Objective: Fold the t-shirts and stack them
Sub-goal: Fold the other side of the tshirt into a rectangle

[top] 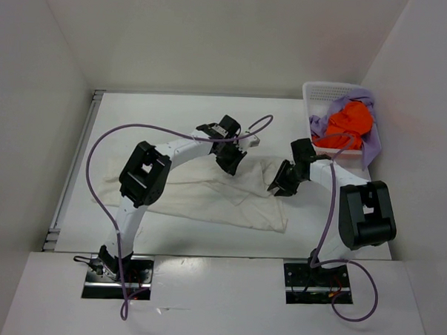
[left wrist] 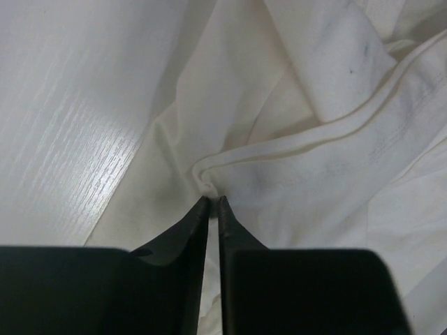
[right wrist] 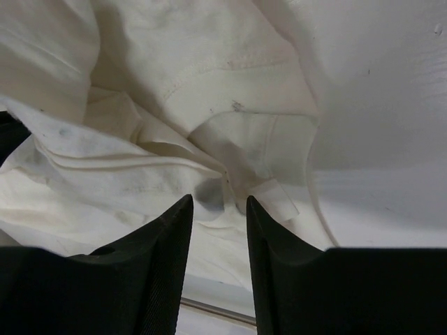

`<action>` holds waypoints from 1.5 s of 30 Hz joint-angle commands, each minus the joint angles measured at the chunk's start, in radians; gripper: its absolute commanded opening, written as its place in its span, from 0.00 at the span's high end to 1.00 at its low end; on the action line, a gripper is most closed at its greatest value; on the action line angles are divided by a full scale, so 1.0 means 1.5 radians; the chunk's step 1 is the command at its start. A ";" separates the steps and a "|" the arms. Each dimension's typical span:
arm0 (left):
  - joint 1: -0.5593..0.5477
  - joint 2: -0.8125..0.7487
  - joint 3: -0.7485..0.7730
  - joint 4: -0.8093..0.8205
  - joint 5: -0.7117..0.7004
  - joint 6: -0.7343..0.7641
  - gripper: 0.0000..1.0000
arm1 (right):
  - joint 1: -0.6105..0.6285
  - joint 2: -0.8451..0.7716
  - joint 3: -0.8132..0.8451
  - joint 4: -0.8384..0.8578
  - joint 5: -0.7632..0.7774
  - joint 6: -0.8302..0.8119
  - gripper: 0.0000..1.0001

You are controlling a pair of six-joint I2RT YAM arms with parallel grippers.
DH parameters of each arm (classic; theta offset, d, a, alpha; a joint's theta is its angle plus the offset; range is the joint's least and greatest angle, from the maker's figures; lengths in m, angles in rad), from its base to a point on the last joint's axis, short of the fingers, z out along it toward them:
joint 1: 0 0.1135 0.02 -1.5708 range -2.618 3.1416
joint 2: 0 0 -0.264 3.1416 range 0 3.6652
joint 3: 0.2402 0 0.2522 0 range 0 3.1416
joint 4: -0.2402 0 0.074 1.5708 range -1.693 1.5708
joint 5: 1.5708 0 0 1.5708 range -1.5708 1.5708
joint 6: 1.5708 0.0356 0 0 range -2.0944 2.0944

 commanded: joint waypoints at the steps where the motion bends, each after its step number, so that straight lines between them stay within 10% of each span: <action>1: -0.004 -0.023 0.007 0.001 0.020 -0.010 0.88 | 0.006 0.009 -0.003 0.018 -0.003 -0.005 0.57; 5: -0.004 -0.036 -0.002 0.001 0.020 -0.010 0.96 | 0.006 0.028 0.010 0.031 -0.012 -0.012 0.64; 9: -0.004 -0.057 -0.010 0.001 0.014 -0.004 1.00 | 0.013 0.013 0.025 0.031 -0.003 -0.012 1.00; 23: -0.017 -0.153 -0.086 -0.011 0.021 0.015 1.00 | 0.141 -0.140 0.034 -0.159 0.095 0.054 1.00; 28: -0.017 -0.167 -0.113 -0.011 0.021 0.022 1.00 | 0.141 -0.109 0.034 -0.145 0.125 0.054 0.77; 45: -0.035 -0.232 -0.189 -0.011 0.022 0.059 1.00 | 0.148 -0.042 0.070 -0.101 0.168 0.022 0.65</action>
